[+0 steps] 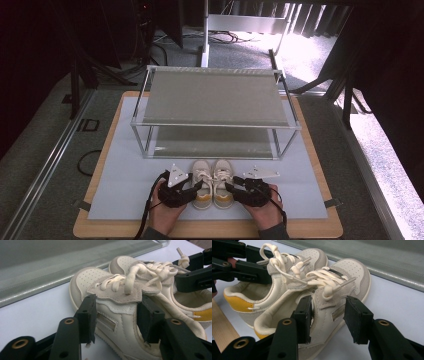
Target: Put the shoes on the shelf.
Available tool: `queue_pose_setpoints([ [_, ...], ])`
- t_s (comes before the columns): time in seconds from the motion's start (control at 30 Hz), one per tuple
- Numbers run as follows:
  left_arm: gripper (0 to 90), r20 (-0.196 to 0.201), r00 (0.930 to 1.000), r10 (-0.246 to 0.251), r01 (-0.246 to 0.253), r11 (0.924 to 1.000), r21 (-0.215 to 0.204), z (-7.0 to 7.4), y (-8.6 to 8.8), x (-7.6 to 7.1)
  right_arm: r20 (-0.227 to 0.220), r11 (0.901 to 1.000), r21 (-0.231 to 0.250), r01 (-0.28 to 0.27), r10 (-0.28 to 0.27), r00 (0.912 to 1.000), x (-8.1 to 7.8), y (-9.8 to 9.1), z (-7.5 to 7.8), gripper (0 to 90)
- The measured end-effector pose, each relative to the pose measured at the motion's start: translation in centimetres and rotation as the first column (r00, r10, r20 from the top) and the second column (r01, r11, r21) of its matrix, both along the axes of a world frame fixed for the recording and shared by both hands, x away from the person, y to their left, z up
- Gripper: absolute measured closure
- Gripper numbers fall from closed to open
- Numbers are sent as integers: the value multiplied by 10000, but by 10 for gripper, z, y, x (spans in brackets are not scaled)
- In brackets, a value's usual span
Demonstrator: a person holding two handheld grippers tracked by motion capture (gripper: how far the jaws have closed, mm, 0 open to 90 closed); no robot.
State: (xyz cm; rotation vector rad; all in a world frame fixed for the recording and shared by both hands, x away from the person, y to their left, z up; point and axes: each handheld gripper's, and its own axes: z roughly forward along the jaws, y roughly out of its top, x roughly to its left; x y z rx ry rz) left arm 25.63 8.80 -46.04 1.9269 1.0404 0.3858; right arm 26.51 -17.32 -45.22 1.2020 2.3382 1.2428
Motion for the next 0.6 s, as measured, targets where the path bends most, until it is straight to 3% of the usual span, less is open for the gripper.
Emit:
queue_pose_setpoints([
  [0.27, 515, -43, 10000, -67, 66, 9998, -189, 2, 0, 2, -44, 9999, 101, 104, -104, 9999, 3, 2, -1, 553],
  [0.37, 556, 47, 9999, -108, 109, 9998, -170, 2, 0, 2, -59, 9999, 117, 124, -124, 9999, 3, 2, -1, 577],
  [0.43, 575, 190, 9996, -205, 203, 9998, 83, 3, -1, 1, -1, 9999, 35, 126, -126, 9999, 2, 3, 0, 583],
  [0.6, 605, 311, 9992, -231, 223, 9994, 248, 4, -2, 0, 84, 9999, -32, 150, -150, 9999, 1, 4, 0, 599],
])
